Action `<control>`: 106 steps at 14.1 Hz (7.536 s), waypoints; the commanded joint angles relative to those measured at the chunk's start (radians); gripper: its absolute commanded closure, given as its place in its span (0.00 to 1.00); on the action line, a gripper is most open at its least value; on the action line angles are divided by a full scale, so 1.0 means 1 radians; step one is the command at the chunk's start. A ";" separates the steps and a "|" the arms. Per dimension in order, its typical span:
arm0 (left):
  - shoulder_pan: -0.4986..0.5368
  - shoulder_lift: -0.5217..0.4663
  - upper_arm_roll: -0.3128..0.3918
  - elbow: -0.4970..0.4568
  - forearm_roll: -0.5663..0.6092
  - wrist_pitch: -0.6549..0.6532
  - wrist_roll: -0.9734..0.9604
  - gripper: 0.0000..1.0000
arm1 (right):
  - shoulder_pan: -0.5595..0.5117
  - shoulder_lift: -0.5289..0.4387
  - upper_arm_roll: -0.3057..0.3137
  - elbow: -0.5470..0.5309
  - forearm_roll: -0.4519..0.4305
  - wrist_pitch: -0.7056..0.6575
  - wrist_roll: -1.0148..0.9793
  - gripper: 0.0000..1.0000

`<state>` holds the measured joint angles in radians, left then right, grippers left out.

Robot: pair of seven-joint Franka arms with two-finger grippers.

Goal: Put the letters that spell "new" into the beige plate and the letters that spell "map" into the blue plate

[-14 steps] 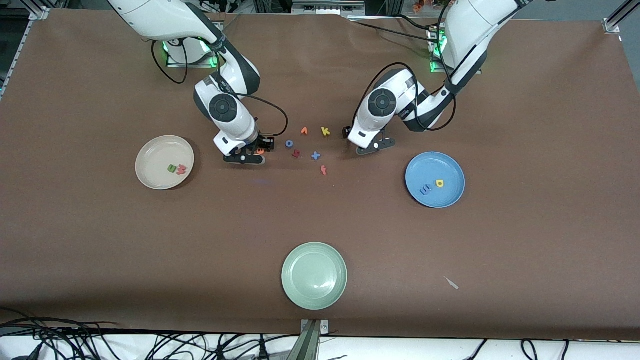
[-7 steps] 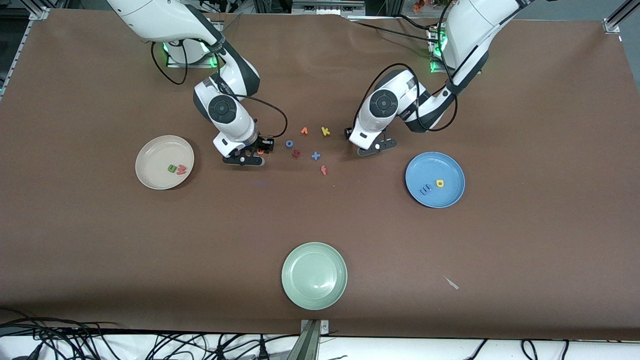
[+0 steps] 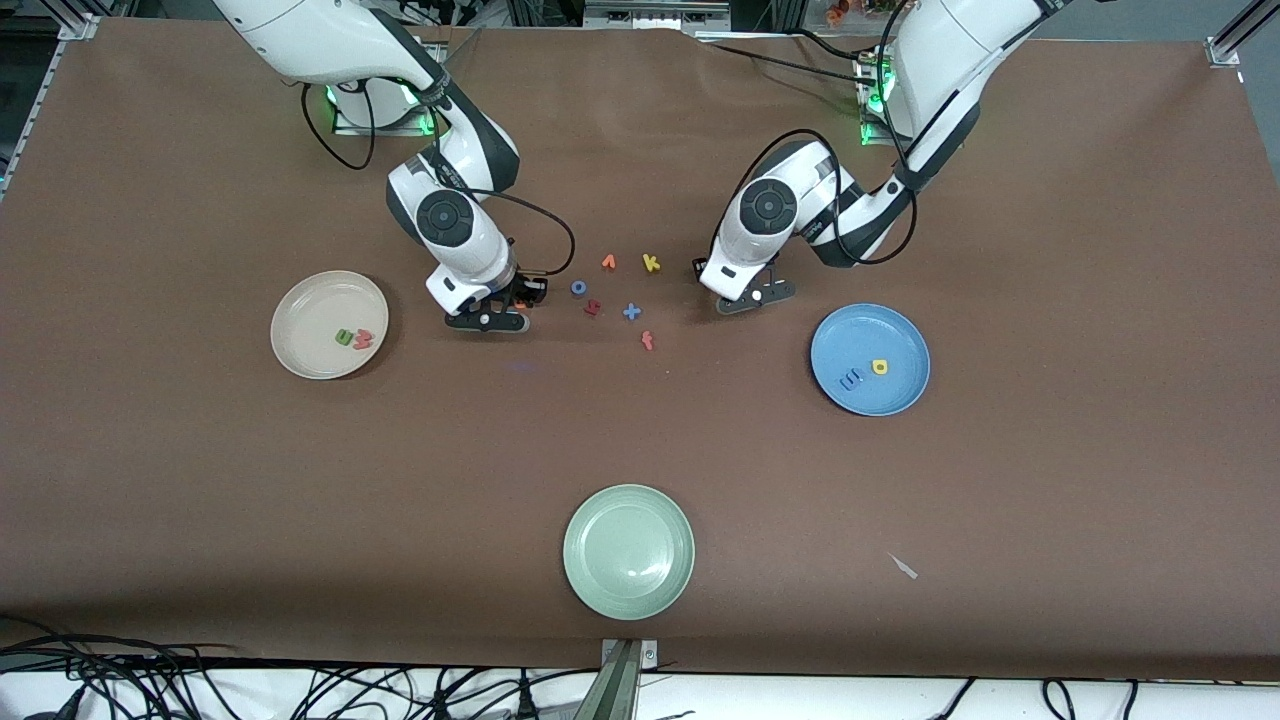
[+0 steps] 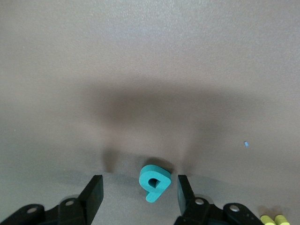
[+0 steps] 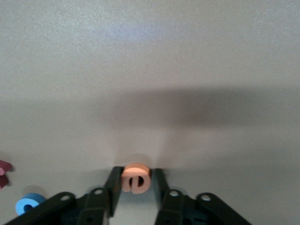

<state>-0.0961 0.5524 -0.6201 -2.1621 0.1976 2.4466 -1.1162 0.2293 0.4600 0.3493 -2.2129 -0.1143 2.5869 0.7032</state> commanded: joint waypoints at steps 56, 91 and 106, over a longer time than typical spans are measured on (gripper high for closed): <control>0.328 0.000 0.017 0.368 0.097 -0.575 0.757 0.00 | -0.163 -0.532 -0.316 0.529 0.087 -1.090 -0.686 0.00; 0.029 -0.629 0.594 0.410 -0.182 -0.704 1.098 0.00 | -0.191 -0.543 -0.316 0.544 0.124 -1.070 -0.657 0.00; 0.038 -0.586 0.588 0.487 -0.187 -0.807 1.099 0.00 | -0.193 -0.543 -0.316 0.544 0.120 -1.073 -0.656 0.00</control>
<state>-0.0480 -0.0487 -0.0433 -1.7091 0.0316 1.6685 -0.0448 0.0416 -0.0677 0.0311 -1.6550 0.0000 1.5185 0.0396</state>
